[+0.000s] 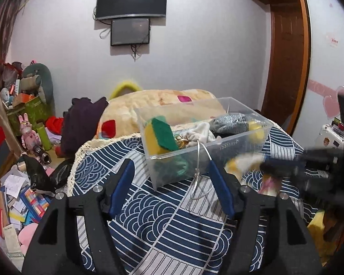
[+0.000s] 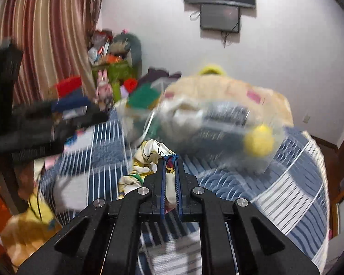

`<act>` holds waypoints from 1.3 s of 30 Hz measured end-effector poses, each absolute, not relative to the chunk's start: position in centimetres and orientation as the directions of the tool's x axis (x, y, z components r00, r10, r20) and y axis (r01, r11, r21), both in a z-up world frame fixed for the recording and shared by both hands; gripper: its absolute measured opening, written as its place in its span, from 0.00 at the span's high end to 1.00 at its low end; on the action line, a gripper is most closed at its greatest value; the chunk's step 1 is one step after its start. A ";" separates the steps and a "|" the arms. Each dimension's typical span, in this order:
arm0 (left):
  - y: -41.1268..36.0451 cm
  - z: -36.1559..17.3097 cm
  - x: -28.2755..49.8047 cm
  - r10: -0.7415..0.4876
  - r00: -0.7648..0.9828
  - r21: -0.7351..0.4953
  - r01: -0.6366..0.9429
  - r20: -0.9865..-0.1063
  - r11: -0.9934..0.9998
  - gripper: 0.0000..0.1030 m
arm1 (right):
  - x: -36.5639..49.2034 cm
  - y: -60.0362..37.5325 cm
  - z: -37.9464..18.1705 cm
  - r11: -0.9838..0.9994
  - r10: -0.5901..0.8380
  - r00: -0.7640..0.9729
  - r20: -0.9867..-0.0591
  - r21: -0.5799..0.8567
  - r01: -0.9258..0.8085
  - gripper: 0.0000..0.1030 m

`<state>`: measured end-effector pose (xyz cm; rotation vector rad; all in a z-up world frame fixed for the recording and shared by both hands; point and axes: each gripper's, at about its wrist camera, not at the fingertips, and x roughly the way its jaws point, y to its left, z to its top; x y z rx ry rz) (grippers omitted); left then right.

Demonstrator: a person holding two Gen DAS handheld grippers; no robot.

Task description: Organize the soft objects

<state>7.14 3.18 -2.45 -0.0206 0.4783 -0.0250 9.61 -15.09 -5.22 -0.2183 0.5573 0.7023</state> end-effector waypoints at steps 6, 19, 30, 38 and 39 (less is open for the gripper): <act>3.3 -2.3 6.5 -0.024 0.903 -0.042 0.007 -0.429 0.999 0.25 | 12.2 -15.0 -1.9 0.809 0.524 0.717 -0.460 0.005 -0.588 0.93; 4.0 -2.2 6.2 -0.012 0.922 -0.093 -0.026 -0.386 0.995 0.16 | 16.9 -13.0 -1.8 0.855 0.447 0.732 -0.515 0.004 -0.519 0.92; 3.6 -1.2 5.5 0.001 0.938 -0.097 -0.037 -0.347 0.995 0.12 | 16.1 -14.3 -2.7 0.860 0.401 0.731 -0.552 -0.048 -0.508 0.65; 3.4 0.8 4.5 -0.004 0.956 -0.115 -0.031 -0.292 0.993 0.12 | 11.4 -16.9 0.9 0.836 0.474 0.762 -0.441 -0.047 -0.547 0.61; 3.4 1.1 4.3 -0.006 0.958 -0.117 -0.029 -0.286 0.993 0.12 | 10.6 -17.4 1.5 0.833 0.486 0.766 -0.420 -0.042 -0.551 0.57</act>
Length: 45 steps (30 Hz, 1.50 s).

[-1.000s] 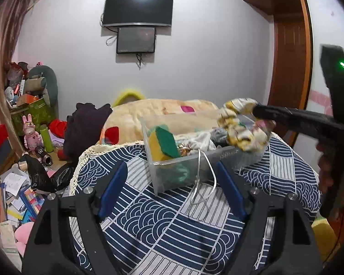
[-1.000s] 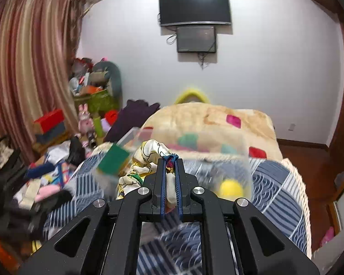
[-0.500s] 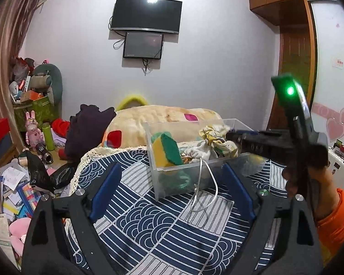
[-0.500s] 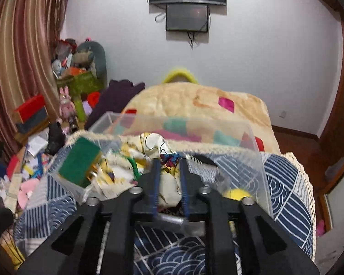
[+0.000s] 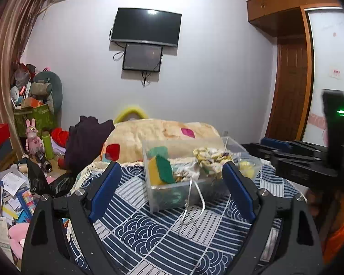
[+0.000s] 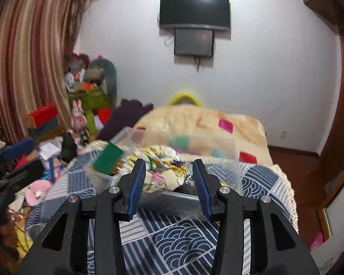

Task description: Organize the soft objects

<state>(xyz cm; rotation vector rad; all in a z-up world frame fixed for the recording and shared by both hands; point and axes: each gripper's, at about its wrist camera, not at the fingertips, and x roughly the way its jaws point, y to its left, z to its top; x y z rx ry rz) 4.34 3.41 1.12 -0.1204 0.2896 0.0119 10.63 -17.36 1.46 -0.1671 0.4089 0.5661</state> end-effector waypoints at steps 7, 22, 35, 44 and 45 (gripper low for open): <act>2.6 2.8 2.9 -0.022 0.970 -0.116 -0.007 -0.243 0.993 0.12 | 6.9 -19.6 4.1 0.829 0.527 0.794 -0.304 -0.022 -0.558 0.39; 0.6 3.9 0.5 -0.040 0.981 -0.092 0.023 -0.190 0.996 0.01 | 5.8 -21.2 2.7 0.847 0.517 0.808 -0.283 0.027 -0.532 0.20; 0.9 3.4 0.8 -0.032 0.979 -0.100 0.012 -0.200 0.995 0.01 | 5.3 -21.2 2.6 0.844 0.520 0.809 -0.274 0.016 -0.536 0.16; 1.0 3.3 0.9 -0.033 0.978 -0.105 0.011 -0.206 0.994 0.01 | 5.2 -21.2 2.6 0.841 0.525 0.806 -0.273 0.019 -0.541 0.16; 1.0 3.3 0.9 -0.033 0.978 -0.105 0.011 -0.207 0.994 0.01 | 5.3 -21.2 2.6 0.841 0.525 0.807 -0.272 0.020 -0.541 0.16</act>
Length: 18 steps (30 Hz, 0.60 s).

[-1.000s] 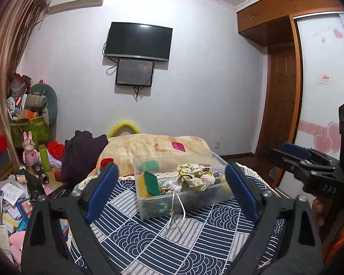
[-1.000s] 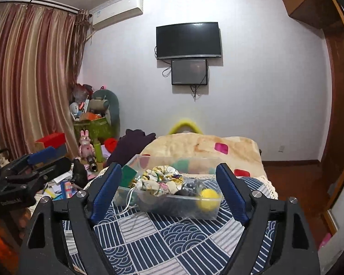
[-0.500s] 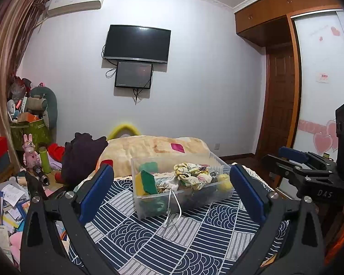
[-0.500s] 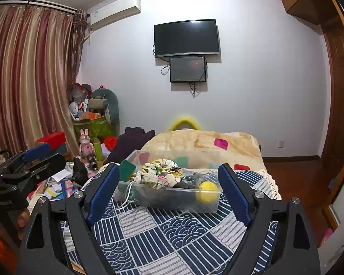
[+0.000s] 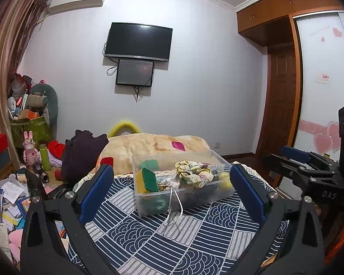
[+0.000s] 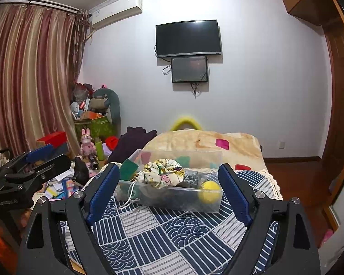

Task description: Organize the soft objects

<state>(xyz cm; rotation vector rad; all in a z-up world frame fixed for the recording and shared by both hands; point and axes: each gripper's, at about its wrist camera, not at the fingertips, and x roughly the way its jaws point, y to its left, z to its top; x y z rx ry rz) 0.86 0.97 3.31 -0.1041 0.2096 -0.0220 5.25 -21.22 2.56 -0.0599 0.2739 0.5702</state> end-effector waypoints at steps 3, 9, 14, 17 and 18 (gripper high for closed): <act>1.0 3.3 0.9 -0.029 0.978 -0.105 0.008 -0.206 0.994 0.01 | 5.2 -21.2 2.5 0.842 0.524 0.808 -0.269 0.020 -0.539 0.16; 1.2 3.2 1.1 -0.027 0.977 -0.110 0.004 -0.212 0.994 0.00 | 5.2 -21.3 2.6 0.842 0.524 0.809 -0.269 0.021 -0.538 0.16; 1.2 3.1 1.2 -0.028 0.977 -0.111 0.004 -0.213 0.994 0.00 | 5.1 -21.3 2.6 0.842 0.525 0.808 -0.266 0.021 -0.540 0.16; 1.2 3.1 1.2 -0.029 0.976 -0.110 0.005 -0.215 0.994 0.00 | 5.0 -21.3 2.8 0.842 0.525 0.810 -0.263 0.019 -0.539 0.16; 1.2 3.1 1.2 -0.029 0.976 -0.109 0.006 -0.214 0.994 0.00 | 5.0 -21.3 2.8 0.841 0.526 0.809 -0.262 0.019 -0.540 0.16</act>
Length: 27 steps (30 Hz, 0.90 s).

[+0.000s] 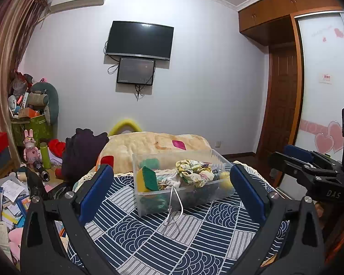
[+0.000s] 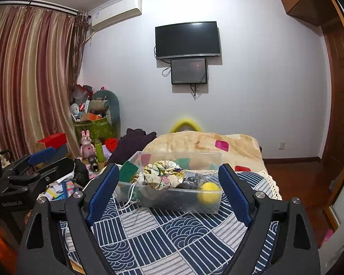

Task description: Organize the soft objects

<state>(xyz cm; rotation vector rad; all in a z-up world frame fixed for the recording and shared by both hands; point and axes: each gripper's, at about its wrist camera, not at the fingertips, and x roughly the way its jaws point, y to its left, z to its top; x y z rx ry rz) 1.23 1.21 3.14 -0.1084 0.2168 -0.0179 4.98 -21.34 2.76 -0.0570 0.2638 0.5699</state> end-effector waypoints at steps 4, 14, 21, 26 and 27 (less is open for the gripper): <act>1.1 3.1 1.2 -0.035 0.978 -0.103 0.013 -0.207 0.995 0.00 | 5.0 -21.3 2.8 0.841 0.526 0.810 -0.261 0.019 -0.540 0.16; 1.0 3.0 1.4 -0.044 0.976 -0.115 0.019 -0.215 0.993 0.00 | 4.9 -21.3 2.8 0.841 0.526 0.809 -0.261 0.019 -0.541 0.15; 1.2 3.0 1.4 -0.051 0.974 -0.129 0.023 -0.220 0.991 0.00 | 4.9 -21.2 2.8 0.845 0.523 0.813 -0.258 0.027 -0.535 0.07; 1.1 3.0 1.3 -0.059 0.974 -0.126 0.031 -0.218 0.992 0.00 | 4.6 -21.2 2.8 0.848 0.517 0.818 -0.251 0.021 -0.529 0.04; 1.0 3.0 1.3 -0.058 0.974 -0.124 0.031 -0.217 0.992 0.00 | 4.7 -21.2 2.8 0.849 0.515 0.820 -0.251 0.019 -0.527 0.02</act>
